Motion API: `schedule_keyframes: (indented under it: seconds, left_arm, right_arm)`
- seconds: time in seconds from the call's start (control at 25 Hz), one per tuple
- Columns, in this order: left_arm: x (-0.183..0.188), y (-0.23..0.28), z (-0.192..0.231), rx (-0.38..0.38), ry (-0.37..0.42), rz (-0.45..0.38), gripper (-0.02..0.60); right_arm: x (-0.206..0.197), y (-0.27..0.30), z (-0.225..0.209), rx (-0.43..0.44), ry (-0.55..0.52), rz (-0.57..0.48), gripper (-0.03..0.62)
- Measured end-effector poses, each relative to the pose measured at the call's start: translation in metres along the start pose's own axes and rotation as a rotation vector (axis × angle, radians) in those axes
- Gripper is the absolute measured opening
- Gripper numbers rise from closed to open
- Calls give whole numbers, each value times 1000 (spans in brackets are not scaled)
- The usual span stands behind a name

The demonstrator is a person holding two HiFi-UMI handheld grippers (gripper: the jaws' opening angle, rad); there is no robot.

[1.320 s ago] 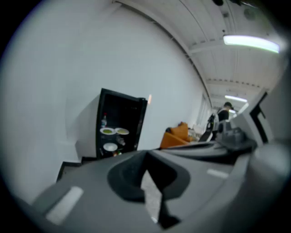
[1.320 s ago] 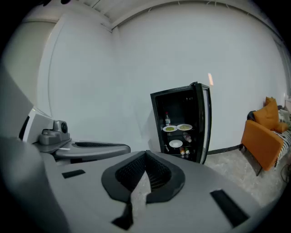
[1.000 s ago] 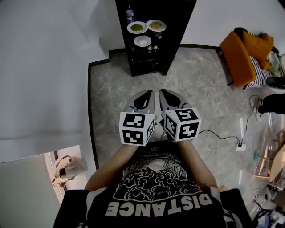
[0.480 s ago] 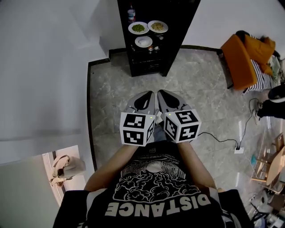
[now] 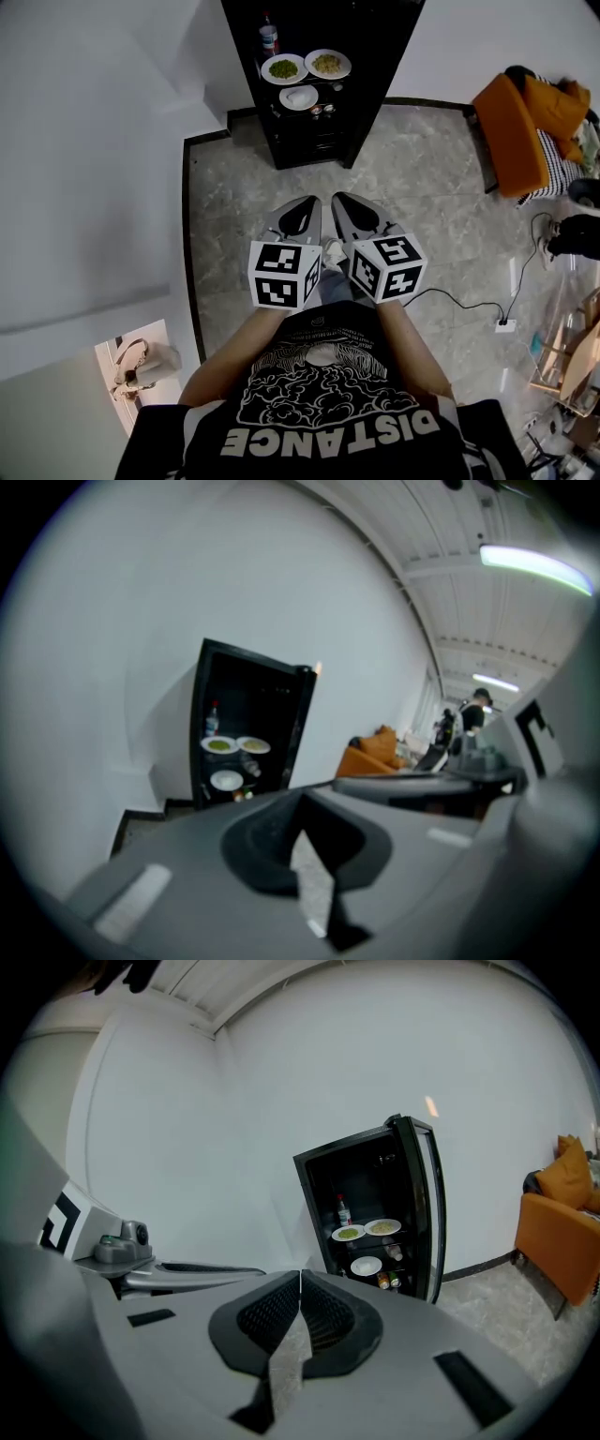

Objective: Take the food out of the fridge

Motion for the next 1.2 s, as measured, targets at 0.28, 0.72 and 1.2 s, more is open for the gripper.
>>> schedule_keyframes:
  seconds: [0.28, 0.72, 1.2]
  left_arm:
    - [29, 56, -4, 19, -15, 14, 0]
    - [62, 122, -8, 77, -19, 37, 0]
    - [80, 155, -3, 85, 15, 32, 0]
  right_arm:
    - [26, 22, -51, 59, 43, 2, 3]
    - [60, 55, -120, 127, 124, -6, 3]
    - [70, 75, -153, 133, 224, -44, 3]
Point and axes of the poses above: the fingertips, and each gripper's own axes: y forward along the fingers, z to its left, x out of its top, the point moved 6 cm from there along -y, backward along the fingers, and after that the axes turned 12 degrees about x, right-handed, at the moved point
